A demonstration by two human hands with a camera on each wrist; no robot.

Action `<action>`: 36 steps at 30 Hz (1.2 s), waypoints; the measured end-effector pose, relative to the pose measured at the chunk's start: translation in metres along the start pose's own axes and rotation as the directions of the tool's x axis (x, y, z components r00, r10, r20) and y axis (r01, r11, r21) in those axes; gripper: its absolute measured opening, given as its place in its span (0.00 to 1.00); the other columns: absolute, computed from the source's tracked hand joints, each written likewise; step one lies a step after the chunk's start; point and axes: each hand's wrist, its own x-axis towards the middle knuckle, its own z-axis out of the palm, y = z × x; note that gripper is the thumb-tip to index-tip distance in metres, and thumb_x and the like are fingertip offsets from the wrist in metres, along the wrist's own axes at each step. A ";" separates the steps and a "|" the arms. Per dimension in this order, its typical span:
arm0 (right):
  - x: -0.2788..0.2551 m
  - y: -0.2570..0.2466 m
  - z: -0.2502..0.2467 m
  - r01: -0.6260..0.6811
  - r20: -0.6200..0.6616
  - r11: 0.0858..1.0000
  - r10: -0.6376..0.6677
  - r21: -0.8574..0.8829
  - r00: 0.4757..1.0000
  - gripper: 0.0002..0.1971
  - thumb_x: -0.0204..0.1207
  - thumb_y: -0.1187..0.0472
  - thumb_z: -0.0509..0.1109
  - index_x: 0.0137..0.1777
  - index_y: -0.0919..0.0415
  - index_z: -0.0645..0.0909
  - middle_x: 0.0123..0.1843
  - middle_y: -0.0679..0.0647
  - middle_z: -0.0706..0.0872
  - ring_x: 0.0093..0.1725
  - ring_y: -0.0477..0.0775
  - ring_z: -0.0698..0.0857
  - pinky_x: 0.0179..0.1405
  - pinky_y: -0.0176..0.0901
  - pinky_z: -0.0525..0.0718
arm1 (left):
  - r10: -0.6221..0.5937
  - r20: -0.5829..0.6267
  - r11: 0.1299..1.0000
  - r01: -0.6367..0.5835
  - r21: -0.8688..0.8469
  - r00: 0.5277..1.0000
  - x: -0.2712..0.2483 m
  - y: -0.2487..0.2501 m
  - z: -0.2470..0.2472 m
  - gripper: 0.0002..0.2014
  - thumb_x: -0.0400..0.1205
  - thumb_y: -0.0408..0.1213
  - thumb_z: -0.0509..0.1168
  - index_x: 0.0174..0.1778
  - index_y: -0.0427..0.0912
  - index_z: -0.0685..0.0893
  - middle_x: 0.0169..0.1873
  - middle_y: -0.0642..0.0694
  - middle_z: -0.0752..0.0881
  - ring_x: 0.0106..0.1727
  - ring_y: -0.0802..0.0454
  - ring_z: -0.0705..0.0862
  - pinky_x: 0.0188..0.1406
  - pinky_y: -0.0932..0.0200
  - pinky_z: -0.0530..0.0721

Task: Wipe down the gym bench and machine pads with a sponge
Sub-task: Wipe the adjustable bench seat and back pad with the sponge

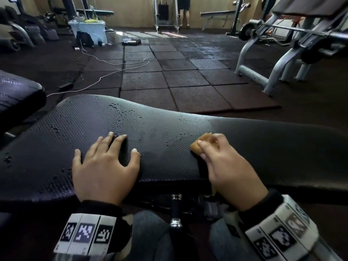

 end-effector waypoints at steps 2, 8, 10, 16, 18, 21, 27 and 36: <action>0.011 -0.014 0.008 0.042 0.003 0.999 -0.042 -0.004 0.999 0.16 0.65 0.65 0.74 0.54 0.57 0.83 0.54 0.57 0.82 0.49 0.62 0.86 0.43 0.46 0.86 | 0.001 0.004 1.000 -0.001 0.004 1.000 0.000 0.000 0.000 0.31 0.75 0.64 0.48 0.71 0.60 0.79 0.76 0.55 0.75 0.79 0.54 0.69 0.80 0.39 0.57; -0.004 -0.037 0.001 0.220 0.096 0.975 -0.222 0.029 0.970 0.19 0.74 0.55 0.58 0.61 0.56 0.84 0.57 0.54 0.86 0.62 0.59 0.84 0.54 0.59 0.85 | 0.006 0.016 1.000 -0.006 0.006 1.000 0.000 0.000 -0.002 0.32 0.75 0.64 0.47 0.72 0.60 0.78 0.76 0.55 0.74 0.79 0.54 0.68 0.80 0.39 0.56; -0.016 -0.024 -0.011 0.261 0.147 0.964 -0.266 0.054 0.953 0.22 0.74 0.55 0.57 0.67 0.52 0.81 0.65 0.50 0.83 0.68 0.55 0.80 0.60 0.58 0.83 | 0.004 0.018 1.000 -0.004 0.006 1.000 0.000 -0.001 -0.001 0.32 0.74 0.64 0.47 0.72 0.61 0.78 0.76 0.55 0.74 0.79 0.54 0.68 0.80 0.39 0.56; -0.009 0.022 -0.059 0.126 0.486 0.958 0.016 -0.258 0.874 0.29 0.74 0.47 0.45 0.77 0.37 0.63 0.78 0.39 0.68 0.76 0.54 0.71 0.65 0.59 0.79 | 0.003 0.020 1.000 -0.003 0.000 1.000 0.000 -0.001 0.000 0.32 0.75 0.64 0.47 0.72 0.61 0.78 0.77 0.56 0.74 0.79 0.54 0.68 0.80 0.39 0.56; 0.003 0.036 -0.072 0.170 0.655 0.938 0.074 -0.301 0.752 0.28 0.79 0.46 0.37 0.81 0.39 0.44 0.83 0.40 0.46 0.83 0.49 0.53 0.80 0.47 0.58 | 0.002 0.013 1.000 -0.001 -0.004 1.000 0.000 -0.001 0.000 0.32 0.75 0.64 0.47 0.72 0.60 0.78 0.76 0.55 0.74 0.79 0.54 0.69 0.80 0.39 0.56; 0.023 0.041 -0.084 0.229 0.754 0.898 0.151 -0.374 0.639 0.29 0.86 0.55 0.48 0.82 0.48 0.36 0.84 0.48 0.38 0.83 0.51 0.53 0.79 0.36 0.48 | -0.001 -0.002 1.000 0.001 -0.013 1.000 -0.001 0.000 0.000 0.32 0.74 0.64 0.48 0.71 0.59 0.79 0.75 0.55 0.76 0.78 0.53 0.70 0.80 0.39 0.57; 0.082 0.039 -0.060 0.317 0.750 0.818 0.196 -0.480 0.632 0.30 0.81 0.62 0.58 0.82 0.59 0.53 0.82 0.59 0.61 0.72 0.60 0.73 0.71 0.45 0.70 | -0.007 -0.010 1.000 0.007 -0.015 1.000 0.000 0.000 0.001 0.31 0.74 0.63 0.49 0.70 0.59 0.81 0.74 0.54 0.77 0.78 0.53 0.71 0.79 0.39 0.57; 0.093 -0.004 -0.032 0.479 0.746 0.870 -0.243 -0.114 0.619 0.29 0.80 0.63 0.60 0.80 0.48 0.60 0.83 0.46 0.59 0.79 0.52 0.65 0.76 0.45 0.63 | -0.007 -0.012 1.000 0.007 -0.022 1.000 0.001 -0.001 0.001 0.30 0.74 0.63 0.50 0.69 0.60 0.81 0.74 0.55 0.77 0.78 0.53 0.71 0.79 0.40 0.57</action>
